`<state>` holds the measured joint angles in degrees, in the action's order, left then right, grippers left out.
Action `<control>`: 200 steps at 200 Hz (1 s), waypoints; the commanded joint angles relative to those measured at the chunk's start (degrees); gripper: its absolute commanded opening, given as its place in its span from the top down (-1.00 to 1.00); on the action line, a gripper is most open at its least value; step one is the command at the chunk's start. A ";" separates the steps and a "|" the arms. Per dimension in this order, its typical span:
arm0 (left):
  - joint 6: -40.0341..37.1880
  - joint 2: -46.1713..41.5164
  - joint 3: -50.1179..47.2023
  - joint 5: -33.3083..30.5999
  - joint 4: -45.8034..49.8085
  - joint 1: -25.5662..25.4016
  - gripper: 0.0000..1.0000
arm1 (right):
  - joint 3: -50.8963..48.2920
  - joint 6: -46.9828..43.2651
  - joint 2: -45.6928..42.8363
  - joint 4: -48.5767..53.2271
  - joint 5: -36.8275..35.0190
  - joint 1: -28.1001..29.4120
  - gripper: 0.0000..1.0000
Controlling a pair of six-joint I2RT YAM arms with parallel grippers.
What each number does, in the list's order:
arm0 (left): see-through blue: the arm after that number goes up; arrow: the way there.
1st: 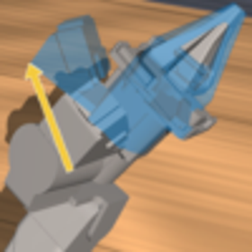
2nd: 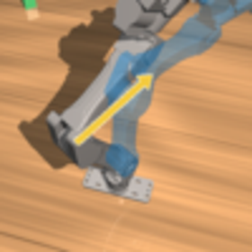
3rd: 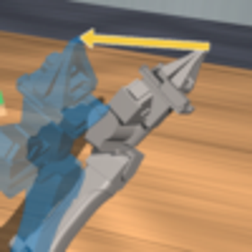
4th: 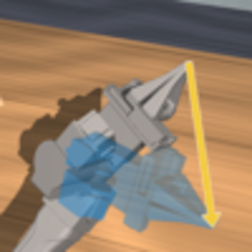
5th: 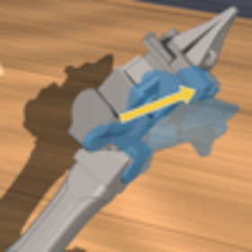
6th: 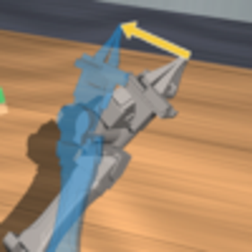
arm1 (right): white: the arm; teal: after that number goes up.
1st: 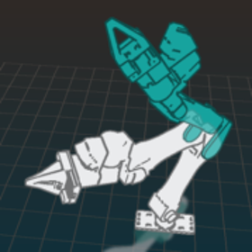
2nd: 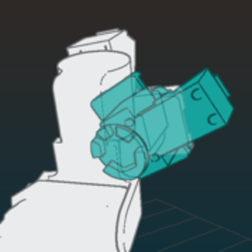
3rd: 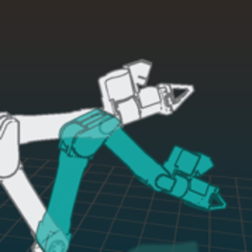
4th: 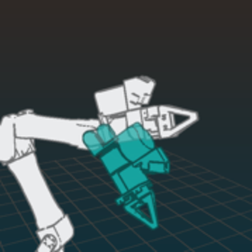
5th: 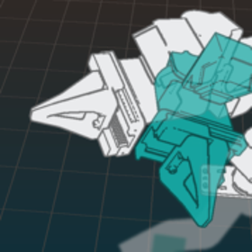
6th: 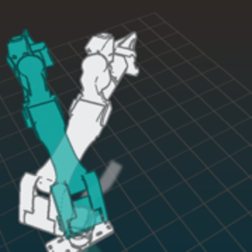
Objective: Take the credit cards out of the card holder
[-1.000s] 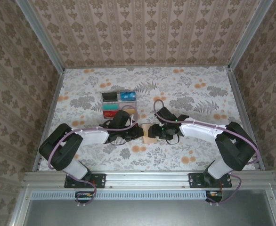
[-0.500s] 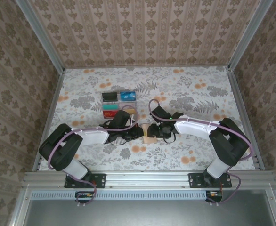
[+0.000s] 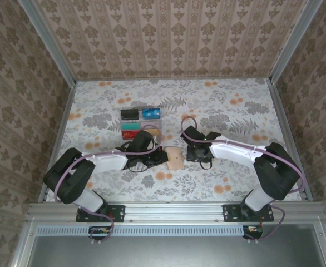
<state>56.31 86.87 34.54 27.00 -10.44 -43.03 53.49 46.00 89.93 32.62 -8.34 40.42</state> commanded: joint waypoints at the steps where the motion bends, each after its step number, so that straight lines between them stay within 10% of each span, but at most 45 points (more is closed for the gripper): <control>1: -1.23 0.47 1.14 -0.53 1.74 0.44 1.00 | -0.78 -2.35 -0.34 -5.67 6.91 -0.35 0.05; 78: -1.33 1.28 1.75 0.68 1.68 0.31 1.00 | 2.87 -6.62 1.62 -7.87 13.57 0.86 -0.35; 184: -0.88 0.93 1.58 -0.10 2.30 0.31 1.00 | 5.68 -5.61 5.60 1.04 2.82 1.67 0.22; 200: -0.51 1.00 1.80 -0.09 3.33 0.47 0.76 | 5.92 -5.85 6.29 0.43 3.46 1.68 0.31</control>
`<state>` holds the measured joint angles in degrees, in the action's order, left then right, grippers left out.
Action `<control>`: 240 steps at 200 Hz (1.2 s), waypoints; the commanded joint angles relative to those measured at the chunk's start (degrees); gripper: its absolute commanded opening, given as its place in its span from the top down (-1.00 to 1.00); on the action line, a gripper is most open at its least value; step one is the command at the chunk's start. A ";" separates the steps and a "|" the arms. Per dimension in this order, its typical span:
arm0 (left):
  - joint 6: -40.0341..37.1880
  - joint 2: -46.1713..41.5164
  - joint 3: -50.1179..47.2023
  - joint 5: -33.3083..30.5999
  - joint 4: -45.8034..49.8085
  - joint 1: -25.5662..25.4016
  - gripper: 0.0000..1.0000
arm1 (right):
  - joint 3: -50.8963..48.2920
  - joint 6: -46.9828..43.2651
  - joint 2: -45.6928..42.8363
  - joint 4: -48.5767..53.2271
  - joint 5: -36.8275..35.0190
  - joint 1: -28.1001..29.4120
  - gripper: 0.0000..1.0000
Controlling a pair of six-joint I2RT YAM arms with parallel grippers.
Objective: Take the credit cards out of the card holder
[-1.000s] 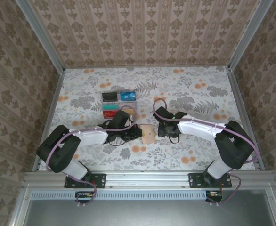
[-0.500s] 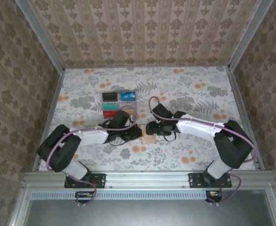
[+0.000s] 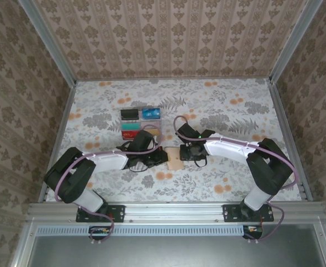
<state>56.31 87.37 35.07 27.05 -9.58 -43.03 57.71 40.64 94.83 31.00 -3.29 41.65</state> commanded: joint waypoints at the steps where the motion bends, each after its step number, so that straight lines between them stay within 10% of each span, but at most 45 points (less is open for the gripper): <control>1: -0.51 0.46 1.30 -0.05 2.56 0.43 0.75 | 1.70 -0.44 1.41 2.00 -1.52 0.41 0.31; 49: -1.40 -3.15 1.76 -1.50 8.16 2.80 -0.07 | -0.61 -0.58 -1.26 -3.62 -0.30 0.43 0.84; 113: -4.77 -14.14 2.12 -7.93 21.22 8.99 -0.99 | 1.92 -8.71 -8.85 -3.57 0.91 4.53 0.89; 185: -2.32 -27.37 -3.88 -13.95 25.66 14.39 -1.00 | 5.48 -10.46 -8.42 -5.99 5.93 8.71 0.91; 240: -2.91 -29.34 -5.36 -11.41 24.24 14.54 -1.00 | 5.52 -6.52 -5.88 -0.57 -4.91 7.40 0.91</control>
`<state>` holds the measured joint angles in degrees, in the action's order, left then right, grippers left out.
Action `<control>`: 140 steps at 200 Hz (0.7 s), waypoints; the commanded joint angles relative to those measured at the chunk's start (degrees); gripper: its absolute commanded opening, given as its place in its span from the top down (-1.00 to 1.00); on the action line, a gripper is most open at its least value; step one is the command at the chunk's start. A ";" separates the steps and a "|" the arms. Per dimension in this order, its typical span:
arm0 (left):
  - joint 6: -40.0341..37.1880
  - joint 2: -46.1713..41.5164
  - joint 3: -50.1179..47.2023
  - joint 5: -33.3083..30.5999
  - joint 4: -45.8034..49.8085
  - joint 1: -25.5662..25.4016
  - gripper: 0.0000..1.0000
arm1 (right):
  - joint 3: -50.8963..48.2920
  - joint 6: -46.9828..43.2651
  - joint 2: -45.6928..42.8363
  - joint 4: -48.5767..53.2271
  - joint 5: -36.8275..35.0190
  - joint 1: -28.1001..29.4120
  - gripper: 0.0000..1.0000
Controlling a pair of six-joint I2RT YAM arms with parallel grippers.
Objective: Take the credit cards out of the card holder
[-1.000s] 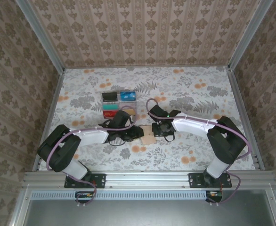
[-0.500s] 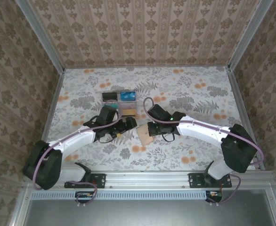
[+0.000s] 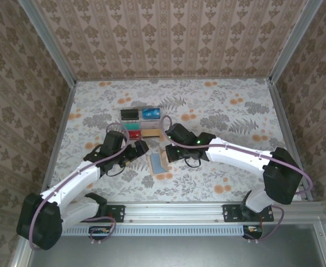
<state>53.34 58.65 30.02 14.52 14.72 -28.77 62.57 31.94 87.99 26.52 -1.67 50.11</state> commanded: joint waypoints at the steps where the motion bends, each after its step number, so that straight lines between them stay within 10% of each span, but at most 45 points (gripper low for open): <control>1: 0.03 -0.59 -0.31 1.20 -0.23 0.30 -1.00 | 0.56 2.26 1.00 3.94 -6.73 -1.10 0.91; 140: 0.16 16.76 6.10 5.34 -6.93 -7.79 -0.04 | -9.63 5.68 3.76 0.87 -6.32 -6.05 0.92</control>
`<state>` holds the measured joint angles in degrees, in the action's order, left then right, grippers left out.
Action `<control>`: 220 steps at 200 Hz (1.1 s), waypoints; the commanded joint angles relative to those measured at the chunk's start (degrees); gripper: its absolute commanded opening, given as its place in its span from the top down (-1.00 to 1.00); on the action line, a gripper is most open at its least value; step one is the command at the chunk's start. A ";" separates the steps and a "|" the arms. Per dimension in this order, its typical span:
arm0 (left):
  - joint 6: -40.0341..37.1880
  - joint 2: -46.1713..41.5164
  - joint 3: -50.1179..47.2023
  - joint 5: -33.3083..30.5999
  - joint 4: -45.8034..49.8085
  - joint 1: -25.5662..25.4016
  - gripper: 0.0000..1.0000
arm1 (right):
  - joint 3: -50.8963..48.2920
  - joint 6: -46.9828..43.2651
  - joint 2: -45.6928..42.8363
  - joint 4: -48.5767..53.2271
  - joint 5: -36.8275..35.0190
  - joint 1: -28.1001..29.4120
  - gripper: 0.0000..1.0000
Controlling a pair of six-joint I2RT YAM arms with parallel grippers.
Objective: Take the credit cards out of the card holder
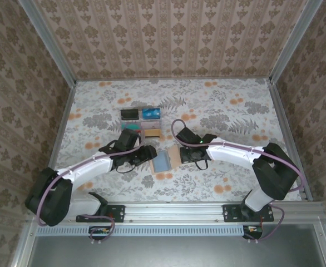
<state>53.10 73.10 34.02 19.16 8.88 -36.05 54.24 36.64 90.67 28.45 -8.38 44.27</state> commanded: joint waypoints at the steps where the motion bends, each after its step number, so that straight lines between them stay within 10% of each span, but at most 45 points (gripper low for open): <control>1: 0.37 2.40 2.19 0.70 -1.03 -0.51 -0.04 | -1.32 0.98 1.08 -1.04 0.39 -0.23 0.92; 220: 1.33 12.98 4.76 7.58 -6.37 -0.73 0.25 | -1.33 1.01 4.55 -2.53 2.13 -0.32 0.92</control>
<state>54.00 85.19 37.08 23.57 4.36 -36.36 52.77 36.67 94.15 25.87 -7.25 44.23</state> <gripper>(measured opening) 0.377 0.067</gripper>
